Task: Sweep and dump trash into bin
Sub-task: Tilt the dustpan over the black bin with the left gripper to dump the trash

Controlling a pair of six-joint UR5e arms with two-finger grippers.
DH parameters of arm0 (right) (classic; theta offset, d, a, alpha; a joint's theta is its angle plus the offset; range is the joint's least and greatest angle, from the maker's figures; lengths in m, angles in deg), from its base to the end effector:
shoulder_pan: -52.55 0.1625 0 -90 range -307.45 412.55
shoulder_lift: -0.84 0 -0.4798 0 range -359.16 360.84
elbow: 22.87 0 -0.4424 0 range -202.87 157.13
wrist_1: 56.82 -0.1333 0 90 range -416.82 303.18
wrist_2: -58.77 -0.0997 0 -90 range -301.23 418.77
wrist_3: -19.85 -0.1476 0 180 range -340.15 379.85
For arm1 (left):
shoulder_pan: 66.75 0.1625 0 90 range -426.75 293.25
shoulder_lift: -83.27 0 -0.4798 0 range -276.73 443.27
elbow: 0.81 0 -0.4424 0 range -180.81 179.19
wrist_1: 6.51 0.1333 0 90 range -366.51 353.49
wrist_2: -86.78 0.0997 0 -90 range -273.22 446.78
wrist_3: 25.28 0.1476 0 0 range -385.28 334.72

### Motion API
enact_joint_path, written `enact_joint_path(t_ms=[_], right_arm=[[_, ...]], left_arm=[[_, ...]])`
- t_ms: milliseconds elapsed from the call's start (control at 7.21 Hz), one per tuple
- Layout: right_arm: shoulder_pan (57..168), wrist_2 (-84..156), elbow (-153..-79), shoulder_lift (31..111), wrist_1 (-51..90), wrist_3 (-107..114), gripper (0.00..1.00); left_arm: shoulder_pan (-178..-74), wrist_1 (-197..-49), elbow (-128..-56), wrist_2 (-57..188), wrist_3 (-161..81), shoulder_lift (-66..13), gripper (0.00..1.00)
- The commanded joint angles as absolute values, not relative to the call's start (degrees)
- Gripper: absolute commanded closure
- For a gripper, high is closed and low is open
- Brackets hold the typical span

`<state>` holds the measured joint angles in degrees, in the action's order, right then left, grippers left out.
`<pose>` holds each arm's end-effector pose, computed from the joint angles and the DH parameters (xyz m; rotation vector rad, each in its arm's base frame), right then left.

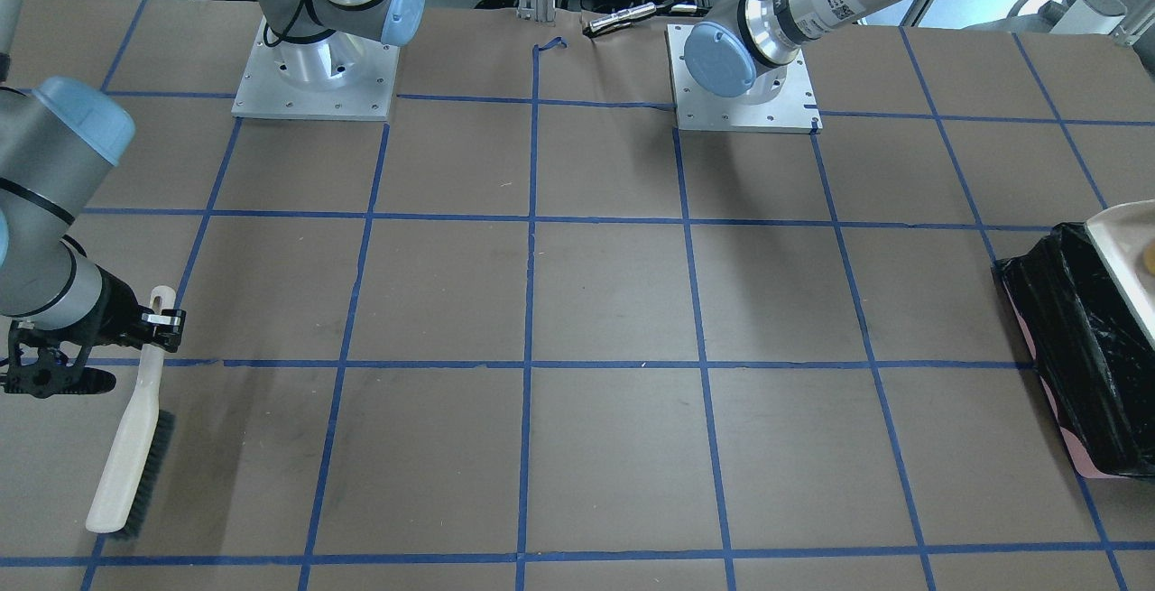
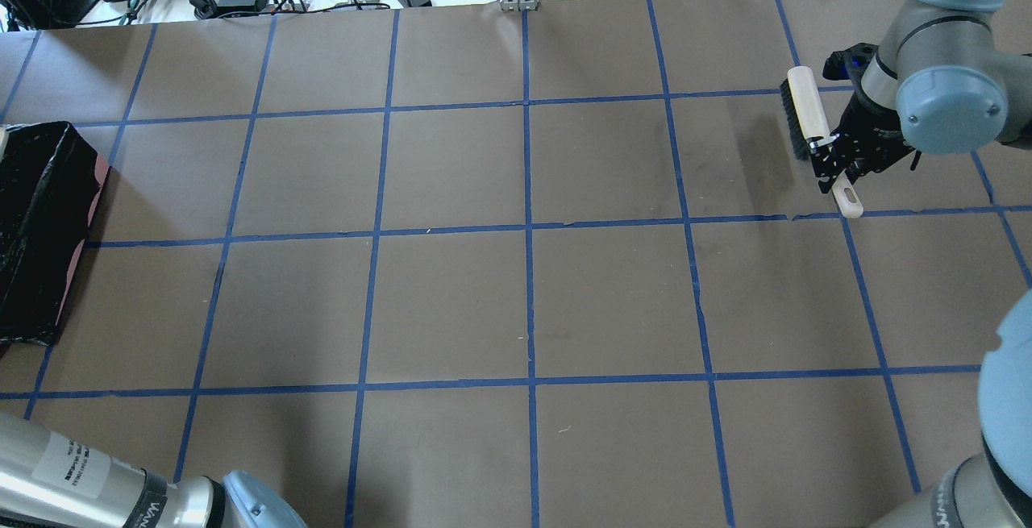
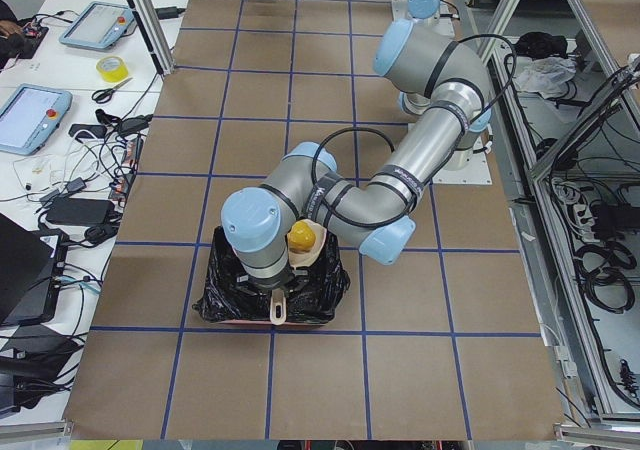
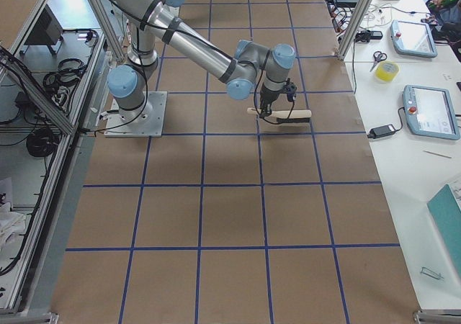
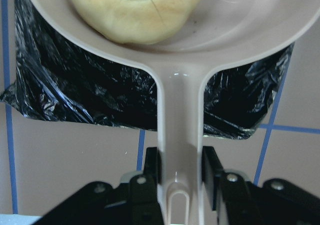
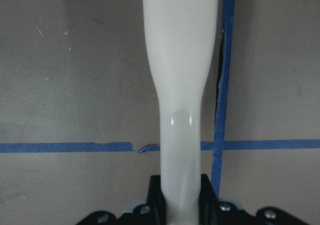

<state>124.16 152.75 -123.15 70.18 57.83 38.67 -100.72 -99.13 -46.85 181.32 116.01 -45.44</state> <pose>-0.0825 -0.6383 0.2267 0.0176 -3.1046 -0.1961 0.6344 -0.5741 0.4350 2.1011 2.2867 0.1324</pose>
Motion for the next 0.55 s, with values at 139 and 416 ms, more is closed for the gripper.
enact_joint_path(t_ms=[139,416], right_arm=[[123.6,153.3,-123.2,69.1,58.1,39.7,1.00],[123.5,153.4,-123.0,69.1,58.4,40.5,1.00]], left_arm=[[-100.6,-91.2,-44.3,185.4,125.6,-49.0,1.00],[-104.1,-87.9,-44.6,191.2,125.7,-48.4,1.00]])
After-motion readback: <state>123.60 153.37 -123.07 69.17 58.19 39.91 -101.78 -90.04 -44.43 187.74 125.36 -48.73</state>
